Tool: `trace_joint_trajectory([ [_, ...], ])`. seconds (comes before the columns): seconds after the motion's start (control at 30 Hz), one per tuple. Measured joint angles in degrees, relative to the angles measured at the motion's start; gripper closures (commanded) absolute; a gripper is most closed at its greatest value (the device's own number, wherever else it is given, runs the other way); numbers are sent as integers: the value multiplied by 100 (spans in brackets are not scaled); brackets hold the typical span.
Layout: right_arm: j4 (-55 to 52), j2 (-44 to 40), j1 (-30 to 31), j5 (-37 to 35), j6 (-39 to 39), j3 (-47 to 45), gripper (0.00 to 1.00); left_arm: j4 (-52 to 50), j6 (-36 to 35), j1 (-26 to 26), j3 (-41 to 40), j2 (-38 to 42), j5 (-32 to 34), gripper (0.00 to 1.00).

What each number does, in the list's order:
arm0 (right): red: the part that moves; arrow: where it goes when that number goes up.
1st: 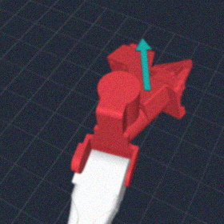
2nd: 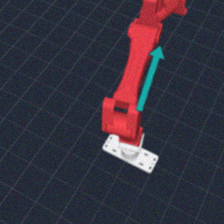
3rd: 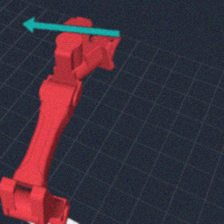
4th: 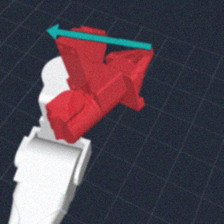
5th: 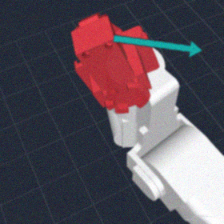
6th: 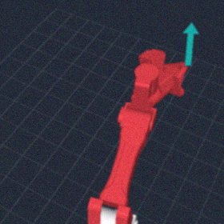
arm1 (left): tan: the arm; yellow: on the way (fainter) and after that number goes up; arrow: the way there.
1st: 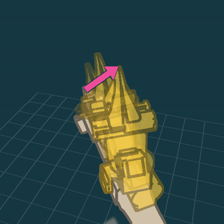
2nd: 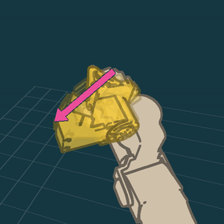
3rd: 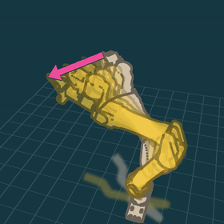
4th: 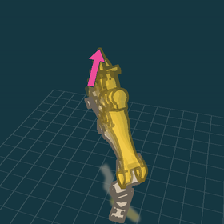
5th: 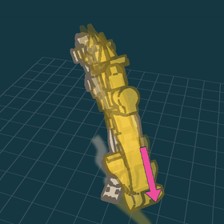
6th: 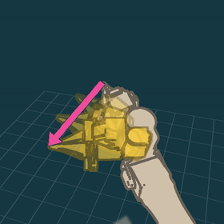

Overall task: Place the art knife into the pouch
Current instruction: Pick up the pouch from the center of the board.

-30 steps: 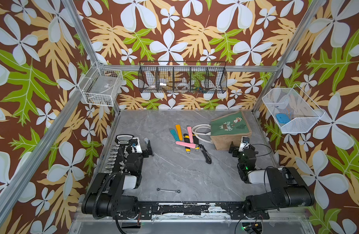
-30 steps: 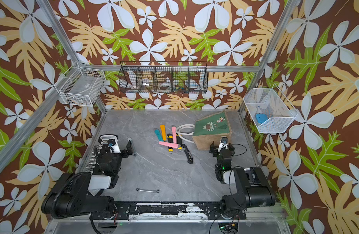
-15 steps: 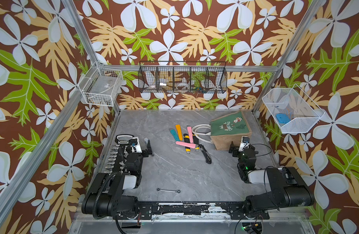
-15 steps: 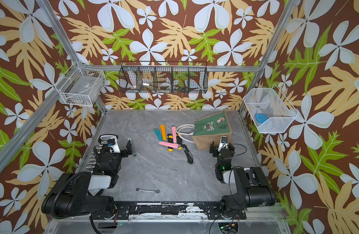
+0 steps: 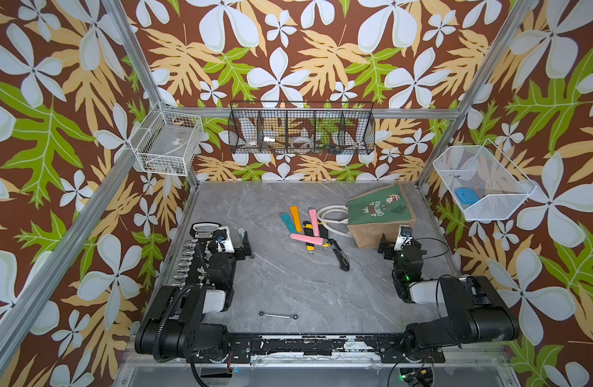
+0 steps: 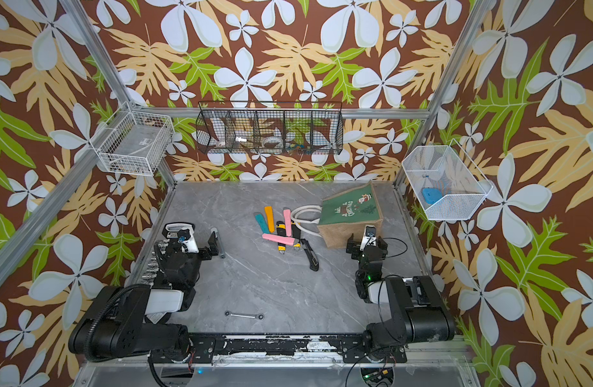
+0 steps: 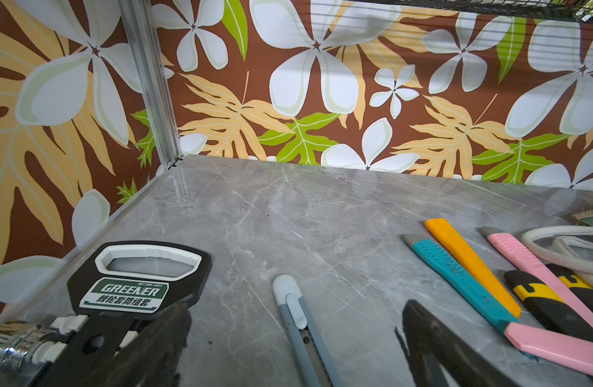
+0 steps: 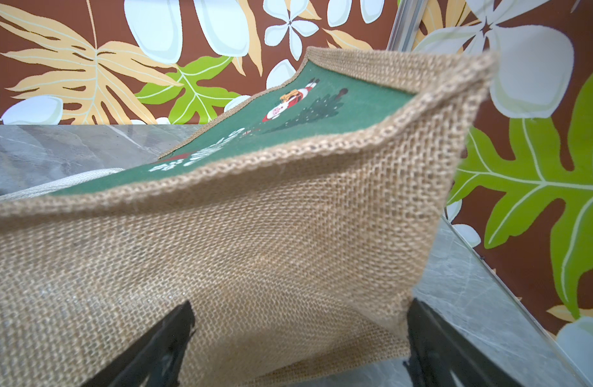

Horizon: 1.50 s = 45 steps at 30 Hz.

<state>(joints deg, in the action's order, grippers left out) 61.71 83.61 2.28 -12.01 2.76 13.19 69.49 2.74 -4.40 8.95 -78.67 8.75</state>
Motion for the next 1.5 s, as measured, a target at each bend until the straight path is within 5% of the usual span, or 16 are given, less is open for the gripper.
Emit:
trace_joint_trajectory([
  [0.27, -317, -227, 168, -192, -52, 103, 0, -199, -22, -114, 11, 319, 70, 0],
  [0.6, -1958, -1410, 695, -702, -66, 887, 1, -1084, -144, -828, 101, 1853, 1045, 0],
  [0.93, -4557, -2006, 1176, -1032, 361, 2192, 9, -2778, 1169, -1274, 776, 2968, 1025, 0],
  [1.5, -7744, -822, 2485, -1314, 636, 4415, 23, -5130, 2415, -1554, 1158, 3477, 398, 0],
])
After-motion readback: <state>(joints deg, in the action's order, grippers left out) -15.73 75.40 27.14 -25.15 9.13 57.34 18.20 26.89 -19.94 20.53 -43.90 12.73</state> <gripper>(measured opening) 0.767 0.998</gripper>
